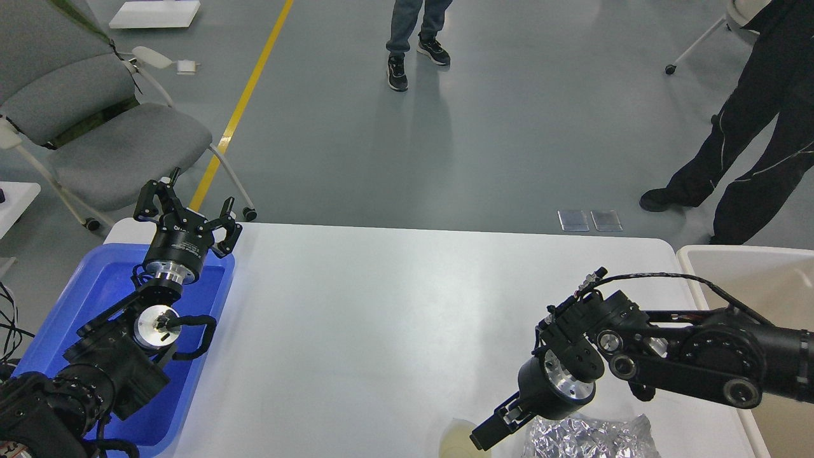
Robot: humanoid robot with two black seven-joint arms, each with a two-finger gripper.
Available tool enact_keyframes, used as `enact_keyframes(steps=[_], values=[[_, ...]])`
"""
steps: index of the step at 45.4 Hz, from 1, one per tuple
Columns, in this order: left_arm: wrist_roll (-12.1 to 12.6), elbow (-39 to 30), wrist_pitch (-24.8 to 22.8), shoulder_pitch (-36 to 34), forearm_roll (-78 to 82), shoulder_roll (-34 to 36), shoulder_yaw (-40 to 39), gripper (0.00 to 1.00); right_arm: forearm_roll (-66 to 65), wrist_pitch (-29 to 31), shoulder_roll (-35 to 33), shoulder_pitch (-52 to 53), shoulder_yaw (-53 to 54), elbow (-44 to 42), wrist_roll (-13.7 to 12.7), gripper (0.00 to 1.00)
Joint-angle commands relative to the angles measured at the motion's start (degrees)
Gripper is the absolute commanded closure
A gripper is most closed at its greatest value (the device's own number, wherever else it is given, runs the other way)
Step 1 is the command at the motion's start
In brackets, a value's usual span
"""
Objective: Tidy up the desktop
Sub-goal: 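Close the right gripper around the cream paper cup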
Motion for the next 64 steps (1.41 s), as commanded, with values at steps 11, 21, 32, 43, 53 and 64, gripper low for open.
enact_keyframes(steps=[11,21,32,43,53,64], values=[[0.0,0.0,0.0,0.0,0.0,0.0,0.0,0.0,-0.5,-0.1,5.1,-0.9,0.1,-5.7,0.0,0.07],[0.0,-0.1,0.0,0.0,0.0,0.0,0.0,0.0,-0.5,0.2,5.8,-1.5,-0.5,-5.9,0.1,0.5],[0.0,-0.1,0.0,0.0,0.0,0.0,0.0,0.0,-0.6,0.2,5.5,-1.6,-0.8,-5.6,0.5,1.0],[0.1,-0.1,0.0,0.0,0.0,0.0,0.0,0.0,0.2,0.4,4.6,0.6,-1.0,-4.5,0.6,1.0],[0.0,0.0,0.0,0.0,0.0,0.0,-0.1,0.0,1.5,1.0,3.5,3.2,-1.1,-3.3,0.6,1.0],[0.0,0.0,0.0,0.0,0.0,0.0,0.0,0.0,3.7,1.5,0.3,8.0,-1.0,-2.2,0.6,1.0]])
